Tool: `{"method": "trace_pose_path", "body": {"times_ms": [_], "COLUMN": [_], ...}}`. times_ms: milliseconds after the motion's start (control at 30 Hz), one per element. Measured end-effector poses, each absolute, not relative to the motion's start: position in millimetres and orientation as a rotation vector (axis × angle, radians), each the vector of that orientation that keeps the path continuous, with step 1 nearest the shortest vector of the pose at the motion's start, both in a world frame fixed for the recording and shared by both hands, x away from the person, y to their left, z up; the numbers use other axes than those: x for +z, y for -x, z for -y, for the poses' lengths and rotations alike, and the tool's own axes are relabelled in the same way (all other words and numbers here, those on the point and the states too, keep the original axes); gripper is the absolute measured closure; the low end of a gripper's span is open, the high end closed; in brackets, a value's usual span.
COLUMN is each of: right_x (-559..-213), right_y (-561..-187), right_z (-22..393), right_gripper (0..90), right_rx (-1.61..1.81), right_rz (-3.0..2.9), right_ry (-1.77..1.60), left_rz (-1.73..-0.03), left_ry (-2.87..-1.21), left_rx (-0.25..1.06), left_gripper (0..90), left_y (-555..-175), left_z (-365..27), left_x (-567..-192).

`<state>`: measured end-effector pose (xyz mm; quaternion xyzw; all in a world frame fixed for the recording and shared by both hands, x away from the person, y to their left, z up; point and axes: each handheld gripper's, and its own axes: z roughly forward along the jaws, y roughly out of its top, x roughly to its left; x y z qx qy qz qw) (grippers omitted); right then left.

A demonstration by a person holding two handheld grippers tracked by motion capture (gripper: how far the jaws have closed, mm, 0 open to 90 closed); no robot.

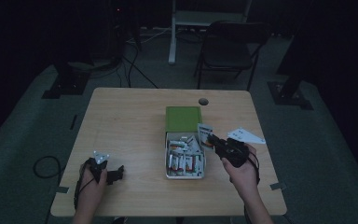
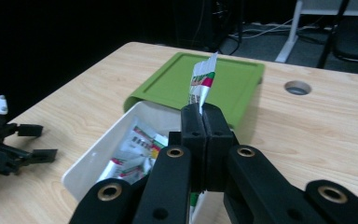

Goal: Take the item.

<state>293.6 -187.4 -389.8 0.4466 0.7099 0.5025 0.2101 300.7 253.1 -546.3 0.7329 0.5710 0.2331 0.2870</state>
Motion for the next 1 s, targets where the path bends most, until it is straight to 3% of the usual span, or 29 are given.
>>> {"method": "trace_pose_path", "body": {"times_ms": [500, 1000], "right_x": [-399, -431], "right_y": [-297, -303], "right_z": [228, 265], "right_gripper": [89.6, 89.6], "right_rx": [1.346, 1.243], "right_rz": [-1.891, -1.858], "right_ry": [-1.321, -1.4], "left_rz": [-1.53, -1.532], "left_ry": [-1.952, -1.952], "left_rx": [0.627, 0.625], "left_gripper": [2.7, 2.7], "left_y": [-301, -300], "left_z": [-253, -253], "left_x": [-547, -546]}}
